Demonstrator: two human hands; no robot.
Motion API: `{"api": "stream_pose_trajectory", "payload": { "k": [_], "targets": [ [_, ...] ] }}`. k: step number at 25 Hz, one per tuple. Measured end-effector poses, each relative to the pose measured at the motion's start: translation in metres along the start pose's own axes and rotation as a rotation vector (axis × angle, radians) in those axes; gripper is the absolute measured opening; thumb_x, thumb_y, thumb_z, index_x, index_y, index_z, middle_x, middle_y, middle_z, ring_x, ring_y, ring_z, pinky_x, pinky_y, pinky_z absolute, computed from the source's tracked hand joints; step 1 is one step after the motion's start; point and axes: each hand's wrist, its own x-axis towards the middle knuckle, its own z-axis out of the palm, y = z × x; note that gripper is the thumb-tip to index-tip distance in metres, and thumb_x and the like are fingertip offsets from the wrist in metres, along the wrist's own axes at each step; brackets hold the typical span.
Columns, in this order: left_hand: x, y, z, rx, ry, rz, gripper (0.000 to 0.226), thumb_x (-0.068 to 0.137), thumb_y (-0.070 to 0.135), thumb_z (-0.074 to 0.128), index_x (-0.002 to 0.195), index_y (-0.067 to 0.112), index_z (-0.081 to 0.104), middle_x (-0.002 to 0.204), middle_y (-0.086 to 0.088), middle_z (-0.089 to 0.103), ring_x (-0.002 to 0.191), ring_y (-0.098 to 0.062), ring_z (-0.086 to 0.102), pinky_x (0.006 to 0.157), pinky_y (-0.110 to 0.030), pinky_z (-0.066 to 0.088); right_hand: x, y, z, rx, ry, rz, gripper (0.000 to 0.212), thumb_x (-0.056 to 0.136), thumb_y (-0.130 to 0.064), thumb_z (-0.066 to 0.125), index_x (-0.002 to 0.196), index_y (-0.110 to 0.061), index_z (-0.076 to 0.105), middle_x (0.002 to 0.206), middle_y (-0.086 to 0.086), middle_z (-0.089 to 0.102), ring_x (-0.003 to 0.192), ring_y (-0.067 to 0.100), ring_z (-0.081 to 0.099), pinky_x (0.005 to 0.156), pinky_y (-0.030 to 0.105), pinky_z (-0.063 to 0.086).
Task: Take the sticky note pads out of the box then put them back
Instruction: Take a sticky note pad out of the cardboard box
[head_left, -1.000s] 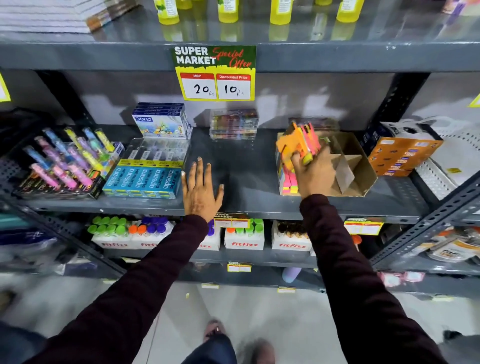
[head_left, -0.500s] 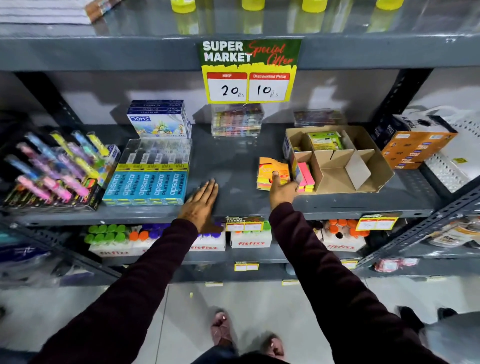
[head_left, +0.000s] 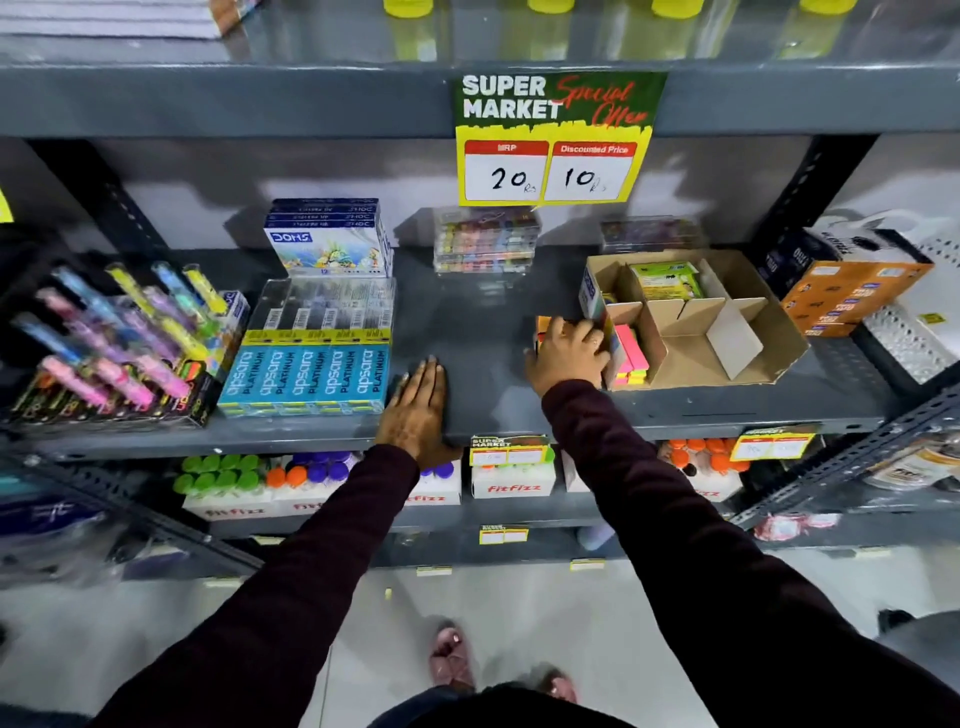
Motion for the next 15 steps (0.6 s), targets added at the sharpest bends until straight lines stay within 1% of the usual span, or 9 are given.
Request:
{"api": "stream_pose_trajectory", "payload": {
  "k": [3,5,7,10,12,15],
  "targets": [
    [0.002,-0.002,0.003,-0.003,0.021,0.000,0.121,0.066,0.059,0.068,0.144,0.002,-0.004,0.158,-0.016,-0.001,0.145,-0.026,-0.001,0.117,-0.036,-0.002,0.007,-0.004,0.003,-0.016,0.009,0.054,0.051,0.092,-0.035,0.054,0.133,-0.009,0.039,0.149,0.033,0.024,0.136,0.047,0.029,0.104,0.054,0.035],
    [0.001,-0.002,0.006,0.008,0.031,0.006,0.119,0.067,0.058,0.067,0.144,0.001,-0.003,0.157,-0.018,0.001,0.145,-0.027,0.000,0.117,-0.036,-0.001,0.009,-0.006,0.002,-0.016,0.054,0.056,0.052,0.088,-0.033,0.058,0.129,-0.008,0.040,0.146,0.034,0.029,0.133,0.048,0.033,0.103,0.054,0.035],
    [0.003,-0.003,0.006,0.026,0.051,0.014,0.117,0.069,0.059,0.065,0.144,0.001,-0.004,0.157,-0.018,0.000,0.145,-0.028,0.000,0.117,-0.036,-0.002,0.010,-0.009,0.001,-0.013,0.129,0.026,0.058,0.081,-0.038,0.063,0.126,-0.008,0.042,0.139,0.032,0.037,0.128,0.047,0.038,0.101,0.054,0.037],
    [0.003,-0.004,0.008,0.049,0.021,0.020,0.114,0.073,0.058,0.061,0.143,0.000,-0.007,0.157,-0.018,-0.004,0.145,-0.028,-0.004,0.116,-0.035,-0.005,0.006,-0.019,0.004,0.023,0.198,-0.057,0.068,0.072,-0.047,0.068,0.122,-0.009,0.046,0.126,0.027,0.047,0.118,0.040,0.046,0.095,0.048,0.042],
    [0.001,-0.001,0.007,0.060,0.035,0.017,0.107,0.076,0.051,0.058,0.143,0.000,-0.006,0.157,-0.018,-0.004,0.145,-0.027,-0.004,0.117,-0.035,-0.004,0.006,-0.034,0.010,0.033,0.177,-0.140,0.069,0.071,-0.051,0.069,0.121,-0.009,0.047,0.123,0.024,0.049,0.113,0.038,0.048,0.091,0.046,0.043],
    [0.001,0.000,0.006,0.039,0.060,0.015,0.094,0.082,0.044,0.053,0.144,-0.001,-0.001,0.157,-0.019,0.000,0.145,-0.028,0.001,0.119,-0.036,0.001,0.014,-0.062,0.024,0.023,0.058,-0.256,0.068,0.079,-0.051,0.063,0.127,-0.007,0.044,0.128,0.025,0.045,0.117,0.040,0.046,0.094,0.047,0.042]
  ]
}}
